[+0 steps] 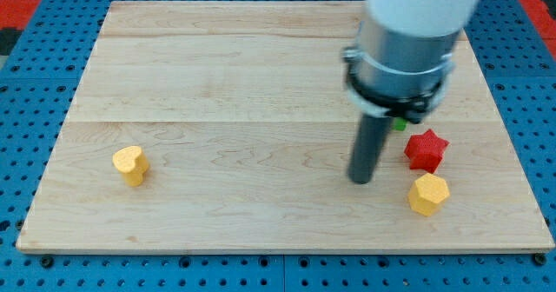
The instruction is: Slightly push the red star towards left
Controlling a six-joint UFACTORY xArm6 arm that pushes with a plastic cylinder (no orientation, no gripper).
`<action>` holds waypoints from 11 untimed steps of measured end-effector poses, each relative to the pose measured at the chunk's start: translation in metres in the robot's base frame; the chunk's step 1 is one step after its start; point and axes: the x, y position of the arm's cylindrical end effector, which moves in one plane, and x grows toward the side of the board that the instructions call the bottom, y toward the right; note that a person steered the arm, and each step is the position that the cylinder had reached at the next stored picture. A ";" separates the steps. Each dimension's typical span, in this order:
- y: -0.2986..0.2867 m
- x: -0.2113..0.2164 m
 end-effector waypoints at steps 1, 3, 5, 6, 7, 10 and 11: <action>0.029 0.058; 0.161 0.066; 0.185 -0.026; 0.167 -0.040; 0.138 -0.038; 0.230 0.008; 0.270 0.046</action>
